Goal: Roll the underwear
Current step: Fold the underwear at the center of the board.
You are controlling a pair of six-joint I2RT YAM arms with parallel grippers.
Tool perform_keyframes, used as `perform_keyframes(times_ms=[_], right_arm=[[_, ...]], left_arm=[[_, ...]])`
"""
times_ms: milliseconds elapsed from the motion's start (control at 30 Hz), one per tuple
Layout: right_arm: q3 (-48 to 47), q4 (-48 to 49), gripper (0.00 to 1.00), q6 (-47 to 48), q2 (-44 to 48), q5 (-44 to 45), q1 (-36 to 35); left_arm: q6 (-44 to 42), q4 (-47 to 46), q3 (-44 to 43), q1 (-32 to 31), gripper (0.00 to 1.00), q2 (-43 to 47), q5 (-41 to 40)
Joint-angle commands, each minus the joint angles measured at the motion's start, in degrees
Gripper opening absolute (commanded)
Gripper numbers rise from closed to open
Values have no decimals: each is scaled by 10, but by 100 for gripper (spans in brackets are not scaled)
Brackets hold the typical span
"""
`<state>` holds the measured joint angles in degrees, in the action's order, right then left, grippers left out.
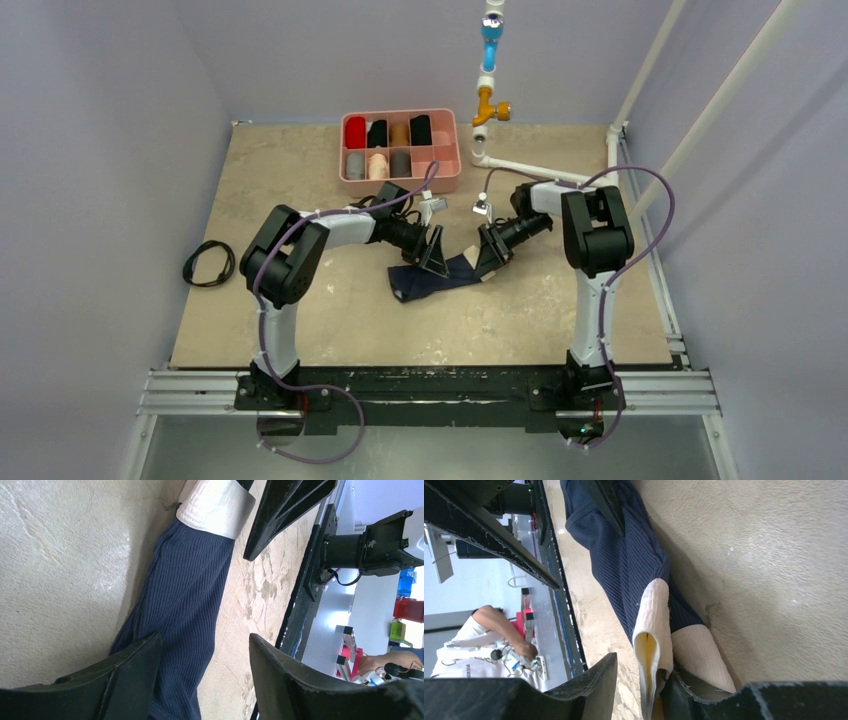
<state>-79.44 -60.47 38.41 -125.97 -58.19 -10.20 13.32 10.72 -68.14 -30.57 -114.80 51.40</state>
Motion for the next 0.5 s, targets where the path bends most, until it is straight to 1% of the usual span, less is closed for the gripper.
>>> perform_keyframes(times_ms=[0,200,367,467], right_arm=[[1,48,38,35,14,105,23],[2,49,40,27,29,91,26],[4,63,45,8,38,74,27],[11,84,45,-11,43,64,26]], left_arm=[[-18,10,-1,2,64,-14,-35],[-9,4,-7,1,64,-19,-32],[-1,-1,-10,1,64,-19,-31],[3,-2,-13,2,64,-20,-31]])
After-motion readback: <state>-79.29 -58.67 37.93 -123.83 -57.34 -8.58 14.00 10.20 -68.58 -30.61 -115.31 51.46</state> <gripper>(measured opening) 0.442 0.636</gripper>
